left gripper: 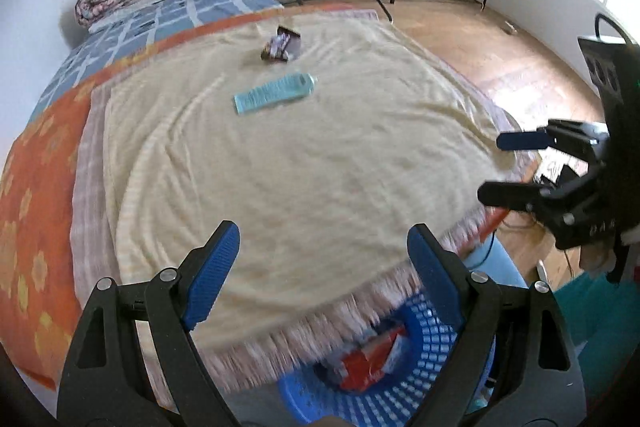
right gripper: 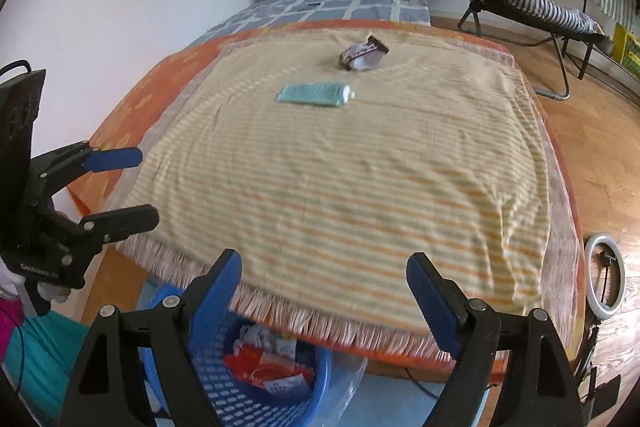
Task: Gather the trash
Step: 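Move both open tools back over the bed toward the blue tube, then grasp the light-blue tube with the left tool while the right tool grasps the candy wrapper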
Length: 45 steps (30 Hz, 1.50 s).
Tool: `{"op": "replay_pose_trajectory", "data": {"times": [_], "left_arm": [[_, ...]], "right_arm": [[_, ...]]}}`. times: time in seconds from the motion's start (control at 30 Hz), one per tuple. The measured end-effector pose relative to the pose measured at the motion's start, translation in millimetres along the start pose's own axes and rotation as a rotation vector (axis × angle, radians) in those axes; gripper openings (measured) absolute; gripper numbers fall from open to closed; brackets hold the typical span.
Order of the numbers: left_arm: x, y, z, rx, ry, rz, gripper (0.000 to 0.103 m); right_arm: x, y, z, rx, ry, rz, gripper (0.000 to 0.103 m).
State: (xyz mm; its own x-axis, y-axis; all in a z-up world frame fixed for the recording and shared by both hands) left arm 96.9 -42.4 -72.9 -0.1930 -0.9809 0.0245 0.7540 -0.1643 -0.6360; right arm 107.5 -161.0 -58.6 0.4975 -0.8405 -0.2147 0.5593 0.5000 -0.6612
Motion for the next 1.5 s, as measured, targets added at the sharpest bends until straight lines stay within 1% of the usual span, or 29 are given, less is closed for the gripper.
{"op": "replay_pose_trajectory", "data": {"times": [0.07, 0.2, 0.27, 0.33, 0.43, 0.53, 0.73, 0.9, 0.97, 1.03, 1.07, 1.1, 1.13, 1.2, 1.27, 1.33, 1.4, 1.43, 1.5], "left_arm": [[-5.3, 10.1, 11.7, 0.01, -0.014, -0.019, 0.088], [-17.4, 33.8, 33.9, 0.024, -0.044, -0.029, 0.088], [-24.0, 49.6, 47.2, 0.03, -0.043, -0.019, 0.088], [-28.9, 63.6, 57.5, 0.037, -0.047, -0.025, 0.088], [-41.5, 94.3, 71.3, 0.029, -0.087, -0.035, 0.088], [-52.3, 120.2, 80.2, 0.009, -0.111, -0.039, 0.088], [-77.0, 174.3, 102.1, 0.014, -0.186, -0.052, 0.088], [-94.9, 207.3, 100.1, -0.004, -0.261, -0.059, 0.088], [-98.7, 218.1, 97.8, -0.02, -0.284, -0.071, 0.082], [-100.0, 226.5, 94.9, -0.042, -0.297, -0.086, 0.072], [-99.6, 230.1, 92.1, -0.059, -0.303, -0.102, 0.069], [-97.9, 232.4, 88.5, -0.079, -0.302, -0.122, 0.062], [-95.2, 232.2, 86.4, -0.086, -0.292, -0.129, 0.061], [-87.4, 228.7, 84.0, -0.096, -0.23, -0.135, 0.061], [-77.6, 222.3, 80.2, -0.125, -0.182, -0.155, 0.061], [-66.8, 215.2, 75.8, -0.154, -0.133, -0.155, 0.061], [-54.1, 208.9, 72.5, -0.165, -0.094, -0.167, 0.061], [-50.0, 208.0, 71.9, -0.167, -0.078, -0.166, 0.061], [-38.4, 205.6, 69.2, -0.16, -0.006, -0.137, 0.061]], "right_arm": [[5.2, 5.2, 10.1, 0.012, 0.003, -0.011, 0.086], [20.6, 15.2, 35.1, 0.053, 0.011, -0.043, 0.086], [29.6, 22.0, 47.9, 0.069, 0.02, -0.057, 0.088], [37.4, 30.0, 57.8, 0.073, 0.036, -0.061, 0.088], [51.6, 45.4, 71.0, 0.065, 0.068, -0.061, 0.088], [63.2, 61.5, 82.8, 0.057, 0.085, -0.069, 0.088], [83.5, 89.2, 100.0, 0.039, 0.14, -0.057, 0.088], [99.2, 108.3, 108.0, 0.034, 0.186, -0.054, 0.088], [103.9, 116.3, 110.0, 0.03, 0.201, -0.048, 0.088], [108.3, 124.6, 110.7, 0.024, 0.219, -0.046, 0.088], [109.8, 128.4, 111.0, 0.021, 0.226, -0.046, 0.088], [111.4, 132.4, 112.0, 0.019, 0.236, -0.044, 0.088], [112.6, 136.7, 113.4, 0.017, 0.245, -0.039, 0.088], [113.8, 144.4, 116.9, 0.017, 0.255, -0.031, 0.088], [113.7, 151.4, 121.2, 0.018, 0.262, -0.02, 0.088], [112.3, 159.2, 127.1, 0.02, 0.265, -0.01, 0.088], [110.1, 168.8, 134.0, 0.023, 0.265, -0.005, 0.088], [109.0, 173.6, 136.9, 0.022, 0.269, -0.001, 0.088], [107.0, 183.2, 143.1, 0.023, 0.286, 0.009, 0.088]]}}
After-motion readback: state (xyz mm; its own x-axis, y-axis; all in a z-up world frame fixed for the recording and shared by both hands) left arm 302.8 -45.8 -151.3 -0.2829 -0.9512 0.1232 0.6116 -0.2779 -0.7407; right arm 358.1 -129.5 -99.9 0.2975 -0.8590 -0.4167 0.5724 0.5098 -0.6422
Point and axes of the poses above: each gripper's, at about its wrist camera, not at the fingertips, and y roughly the way its jaws point, x to its right, z to its top, the point moved 4 cm from there along y, roughly the way its jaws point, and after that the axes turned 15 degrees about x, right-handed, at the moved point
